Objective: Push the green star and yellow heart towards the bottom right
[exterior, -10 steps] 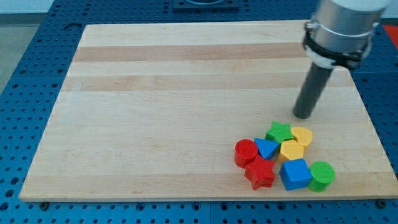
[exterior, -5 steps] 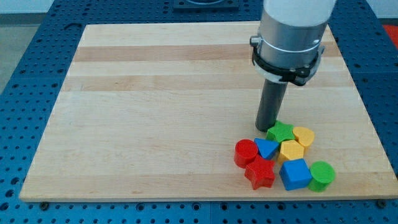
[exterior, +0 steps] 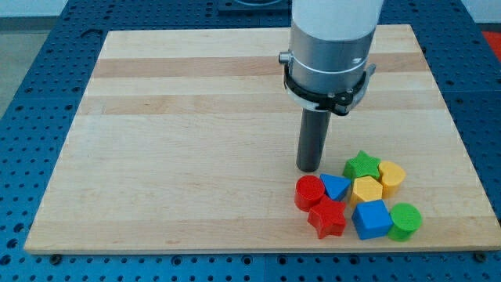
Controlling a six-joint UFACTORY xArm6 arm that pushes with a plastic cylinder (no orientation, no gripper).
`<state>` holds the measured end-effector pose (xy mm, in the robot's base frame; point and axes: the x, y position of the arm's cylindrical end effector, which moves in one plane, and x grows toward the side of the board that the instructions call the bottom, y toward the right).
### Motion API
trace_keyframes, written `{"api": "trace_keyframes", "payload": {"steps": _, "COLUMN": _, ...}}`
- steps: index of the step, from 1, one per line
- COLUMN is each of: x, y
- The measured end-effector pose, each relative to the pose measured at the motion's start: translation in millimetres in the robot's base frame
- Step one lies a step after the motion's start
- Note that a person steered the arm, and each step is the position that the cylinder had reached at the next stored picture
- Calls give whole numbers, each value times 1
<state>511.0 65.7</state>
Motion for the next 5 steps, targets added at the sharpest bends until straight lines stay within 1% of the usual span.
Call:
{"api": "trace_keyframes", "payload": {"steps": 2, "x": -1, "y": 24}}
{"api": "trace_keyframes", "payload": {"steps": 4, "x": -5, "y": 80}}
{"api": "trace_keyframes", "payload": {"steps": 5, "x": -5, "y": 84}}
